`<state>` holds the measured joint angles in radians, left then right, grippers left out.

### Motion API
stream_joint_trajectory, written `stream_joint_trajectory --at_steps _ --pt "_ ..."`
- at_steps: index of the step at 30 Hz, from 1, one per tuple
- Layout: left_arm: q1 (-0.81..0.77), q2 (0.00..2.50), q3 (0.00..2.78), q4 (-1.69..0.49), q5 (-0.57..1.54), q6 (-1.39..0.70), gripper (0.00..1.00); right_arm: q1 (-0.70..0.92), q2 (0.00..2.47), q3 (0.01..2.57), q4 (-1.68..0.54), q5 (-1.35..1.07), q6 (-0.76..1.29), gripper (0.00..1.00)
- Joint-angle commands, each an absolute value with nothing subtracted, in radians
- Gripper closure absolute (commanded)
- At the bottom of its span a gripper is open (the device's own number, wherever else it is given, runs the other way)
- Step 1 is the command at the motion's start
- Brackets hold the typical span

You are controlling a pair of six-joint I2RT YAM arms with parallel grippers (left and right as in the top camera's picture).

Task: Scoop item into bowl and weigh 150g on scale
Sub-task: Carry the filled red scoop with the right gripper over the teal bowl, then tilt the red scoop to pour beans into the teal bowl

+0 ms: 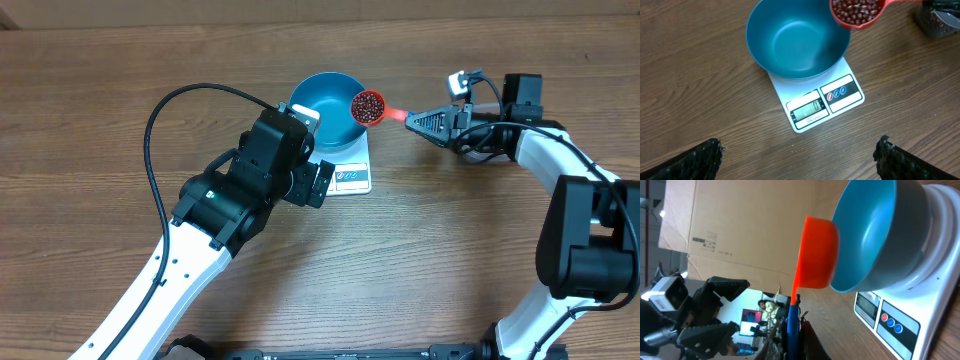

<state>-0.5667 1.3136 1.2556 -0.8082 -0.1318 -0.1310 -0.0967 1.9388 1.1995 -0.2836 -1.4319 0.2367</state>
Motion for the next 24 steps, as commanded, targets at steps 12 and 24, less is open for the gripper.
stream_joint_trajectory --at_steps 12,24 --pt "-0.561 1.302 1.272 -0.808 -0.141 -0.127 0.0 0.002 1.942 1.198 -0.082 -1.237 0.291 0.96" --pt "-0.561 1.303 1.272 -0.808 -0.141 -0.127 0.0 0.074 1.942 1.198 0.023 -1.118 0.052 0.96"
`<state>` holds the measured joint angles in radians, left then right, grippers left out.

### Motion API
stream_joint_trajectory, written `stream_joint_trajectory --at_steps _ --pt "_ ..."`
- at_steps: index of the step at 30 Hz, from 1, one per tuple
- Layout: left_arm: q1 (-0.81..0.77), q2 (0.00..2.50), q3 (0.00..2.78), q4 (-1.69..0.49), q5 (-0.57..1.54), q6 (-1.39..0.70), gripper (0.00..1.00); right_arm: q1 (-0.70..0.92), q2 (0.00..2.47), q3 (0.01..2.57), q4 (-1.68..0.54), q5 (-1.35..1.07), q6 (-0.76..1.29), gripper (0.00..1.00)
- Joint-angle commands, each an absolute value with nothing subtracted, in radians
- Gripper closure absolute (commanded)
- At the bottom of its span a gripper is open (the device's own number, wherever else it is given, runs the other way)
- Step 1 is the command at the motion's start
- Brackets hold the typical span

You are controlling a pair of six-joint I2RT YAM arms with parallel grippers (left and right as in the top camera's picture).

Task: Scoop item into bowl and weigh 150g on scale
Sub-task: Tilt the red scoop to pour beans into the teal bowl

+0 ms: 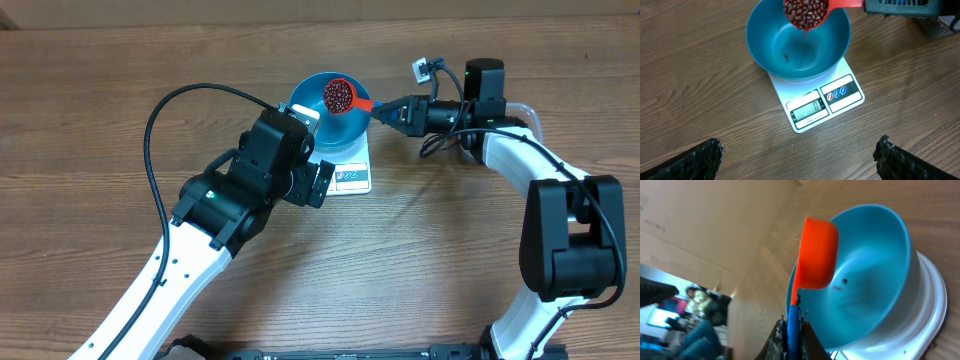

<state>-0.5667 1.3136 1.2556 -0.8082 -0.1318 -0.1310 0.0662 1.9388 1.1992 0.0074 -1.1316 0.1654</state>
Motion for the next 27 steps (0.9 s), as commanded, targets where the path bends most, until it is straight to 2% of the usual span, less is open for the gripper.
stream_joint_trajectory --at_steps 1,16,27 --pt "-0.561 1.302 1.272 -0.808 -0.141 -0.127 0.0 0.074 1.942 1.198 0.025 -1.118 0.023 0.96" --pt "-0.561 1.303 1.272 -0.808 -0.141 -0.127 0.01 0.074 1.942 1.198 0.022 -1.113 -0.387 0.96" --pt "-0.561 1.302 1.272 -0.808 -0.141 -0.127 0.0 0.074 1.942 1.198 0.022 -0.989 -0.605 0.96"
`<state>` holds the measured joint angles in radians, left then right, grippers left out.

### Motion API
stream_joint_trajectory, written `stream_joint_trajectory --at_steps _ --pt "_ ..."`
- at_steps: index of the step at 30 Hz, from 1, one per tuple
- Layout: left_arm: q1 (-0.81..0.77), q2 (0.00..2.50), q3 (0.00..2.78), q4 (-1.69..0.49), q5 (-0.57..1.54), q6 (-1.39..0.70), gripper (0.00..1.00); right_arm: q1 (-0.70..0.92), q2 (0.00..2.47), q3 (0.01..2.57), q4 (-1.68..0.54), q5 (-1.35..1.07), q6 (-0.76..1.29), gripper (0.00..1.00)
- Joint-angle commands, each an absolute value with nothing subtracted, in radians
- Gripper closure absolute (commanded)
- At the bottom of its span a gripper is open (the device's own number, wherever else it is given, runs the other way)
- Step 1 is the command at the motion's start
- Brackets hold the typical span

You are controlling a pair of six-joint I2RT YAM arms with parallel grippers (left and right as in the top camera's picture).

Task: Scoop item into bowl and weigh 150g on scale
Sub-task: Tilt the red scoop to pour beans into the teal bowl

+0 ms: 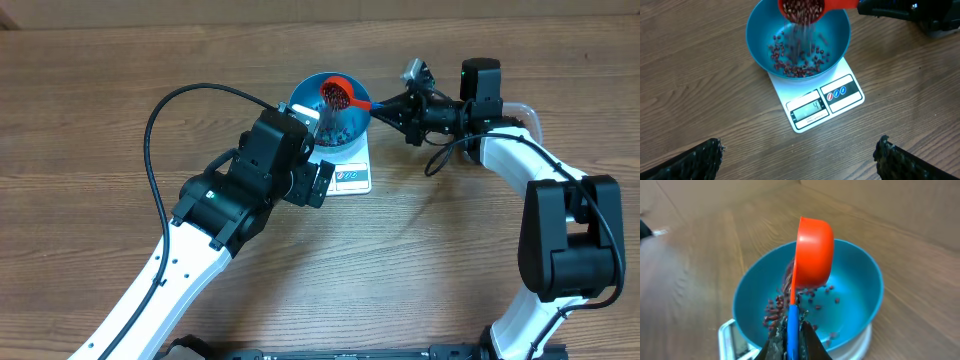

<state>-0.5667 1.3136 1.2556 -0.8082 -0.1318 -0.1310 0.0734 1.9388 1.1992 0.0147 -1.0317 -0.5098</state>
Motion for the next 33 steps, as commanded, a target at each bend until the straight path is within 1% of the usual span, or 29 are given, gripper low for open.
stream_joint_trajectory --at_steps 1,5,8,17,33 --pt "-0.561 1.302 1.272 -0.808 -0.141 -0.127 0.01 0.074 1.942 1.198 0.022 -0.982 -0.625 0.96" --pt "-0.561 1.302 1.272 -0.808 -0.141 -0.127 0.0 0.074 1.942 1.198 0.045 -0.98 -0.716 0.96" --pt "-0.561 1.303 1.272 -0.808 -0.141 -0.127 0.01 0.074 1.942 1.198 0.1 -0.98 -0.716 0.96" --pt "-0.561 1.303 1.272 -0.808 -0.141 -0.127 0.0 0.074 1.942 1.198 0.17 -0.989 -0.715 0.96" --pt "-0.562 1.302 1.272 -0.808 -0.141 -0.127 0.01 0.072 1.942 1.198 0.186 -0.988 -0.716 0.96"
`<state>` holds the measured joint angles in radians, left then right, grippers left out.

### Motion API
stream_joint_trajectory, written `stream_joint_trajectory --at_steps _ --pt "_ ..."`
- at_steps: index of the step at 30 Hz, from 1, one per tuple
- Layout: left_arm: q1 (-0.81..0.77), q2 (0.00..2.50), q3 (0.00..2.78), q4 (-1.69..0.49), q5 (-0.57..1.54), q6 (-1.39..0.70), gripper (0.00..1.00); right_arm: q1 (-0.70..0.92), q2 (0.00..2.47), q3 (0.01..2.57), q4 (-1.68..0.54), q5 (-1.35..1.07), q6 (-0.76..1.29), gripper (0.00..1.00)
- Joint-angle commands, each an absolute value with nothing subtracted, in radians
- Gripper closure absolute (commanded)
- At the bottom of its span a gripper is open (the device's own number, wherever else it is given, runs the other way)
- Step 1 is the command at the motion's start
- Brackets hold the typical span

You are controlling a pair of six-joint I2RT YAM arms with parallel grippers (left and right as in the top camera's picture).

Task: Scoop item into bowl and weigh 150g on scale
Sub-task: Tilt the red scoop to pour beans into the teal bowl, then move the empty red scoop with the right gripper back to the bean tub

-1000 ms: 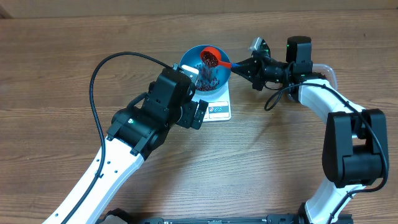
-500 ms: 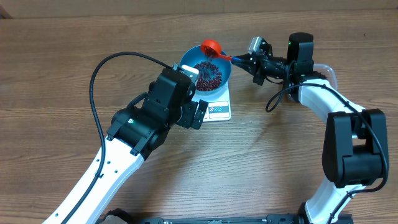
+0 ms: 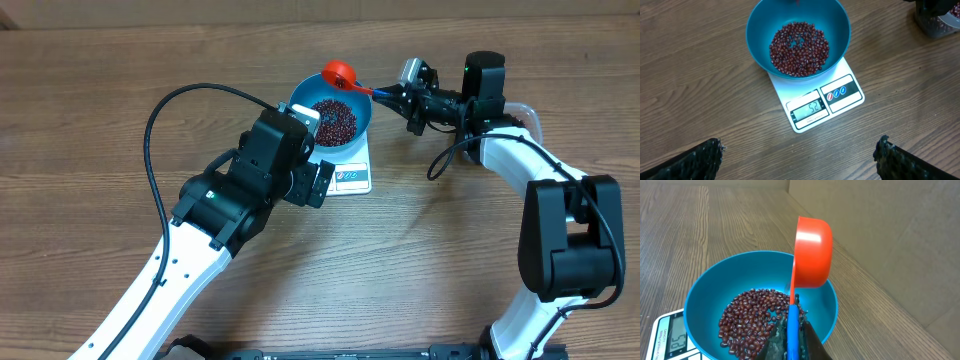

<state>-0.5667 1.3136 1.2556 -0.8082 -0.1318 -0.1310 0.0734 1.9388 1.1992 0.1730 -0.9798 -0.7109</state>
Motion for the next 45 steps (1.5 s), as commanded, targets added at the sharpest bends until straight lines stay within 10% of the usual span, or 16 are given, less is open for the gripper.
stream_joint_trajectory --at_steps 1,28,45 --pt "-0.561 1.303 1.272 -0.808 -0.141 -0.127 0.01 0.072 1.942 1.198 0.191 -0.988 -0.716 0.96" --pt "-0.561 1.302 1.272 -0.808 -0.141 -0.127 0.01 0.039 1.909 1.198 0.199 -0.979 -0.616 0.96" --pt "-0.561 1.302 1.272 -0.808 -0.141 -0.127 0.01 -0.089 1.53 1.199 -0.206 -0.639 -0.522 0.96"
